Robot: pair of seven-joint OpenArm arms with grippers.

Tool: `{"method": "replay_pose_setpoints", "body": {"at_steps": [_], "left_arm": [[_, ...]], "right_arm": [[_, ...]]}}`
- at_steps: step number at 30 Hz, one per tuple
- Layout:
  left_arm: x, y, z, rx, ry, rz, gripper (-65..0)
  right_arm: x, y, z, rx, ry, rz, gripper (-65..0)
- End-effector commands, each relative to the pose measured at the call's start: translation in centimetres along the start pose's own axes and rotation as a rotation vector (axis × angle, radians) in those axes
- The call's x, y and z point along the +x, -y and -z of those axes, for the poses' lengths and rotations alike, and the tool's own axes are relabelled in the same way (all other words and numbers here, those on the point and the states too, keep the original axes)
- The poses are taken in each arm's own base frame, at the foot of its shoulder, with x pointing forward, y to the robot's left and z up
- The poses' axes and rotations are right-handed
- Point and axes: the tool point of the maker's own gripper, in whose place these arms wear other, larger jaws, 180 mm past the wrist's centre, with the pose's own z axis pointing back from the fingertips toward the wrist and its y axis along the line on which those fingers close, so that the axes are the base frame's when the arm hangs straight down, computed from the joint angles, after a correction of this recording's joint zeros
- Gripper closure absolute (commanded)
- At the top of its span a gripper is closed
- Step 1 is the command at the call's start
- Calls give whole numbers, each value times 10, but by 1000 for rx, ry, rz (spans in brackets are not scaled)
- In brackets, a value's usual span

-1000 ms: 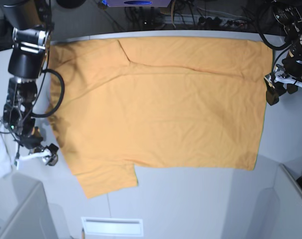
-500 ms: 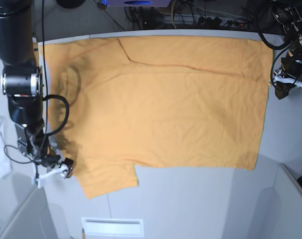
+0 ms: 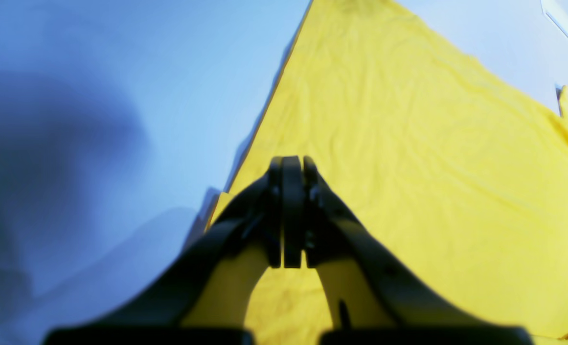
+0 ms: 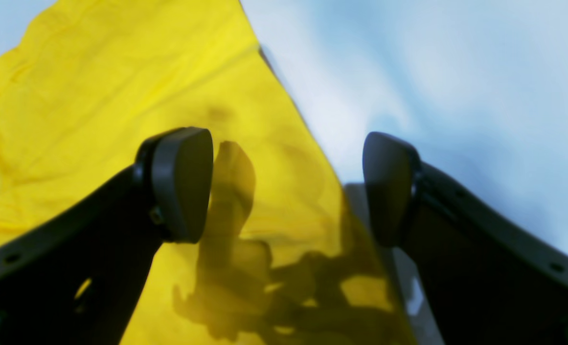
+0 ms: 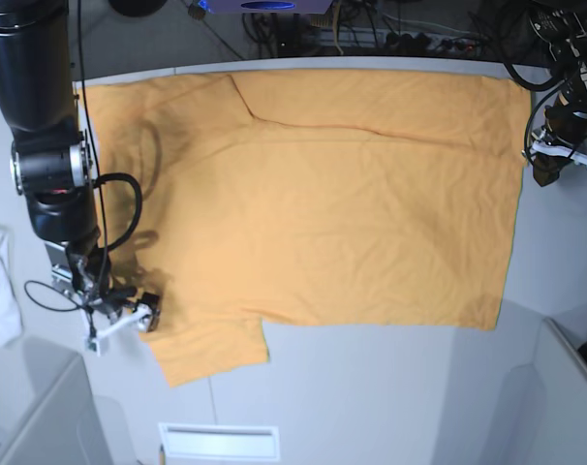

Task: Fold the T-shirt properly
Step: 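Move both grippers down to the hem corners of the shirt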

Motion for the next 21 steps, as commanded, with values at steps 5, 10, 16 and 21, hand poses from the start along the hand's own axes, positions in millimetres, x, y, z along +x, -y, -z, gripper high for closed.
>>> {"method": "replay_pose_setpoints", "body": {"at_steps": [5, 10, 16, 21], "left_arm": [[14, 5, -3, -15, 38, 30, 0], [12, 4, -2, -13, 34, 27, 0], [12, 10, 4, -29, -19, 23, 0], [34, 21, 17, -35, -5, -45, -295]], "right_arm": [[21, -9, -1, 27, 49, 1, -443], [21, -8, -1, 26, 49, 3, -227], [24, -10, -1, 29, 55, 1, 0], [23, -10, -1, 29, 55, 0, 0]]}}
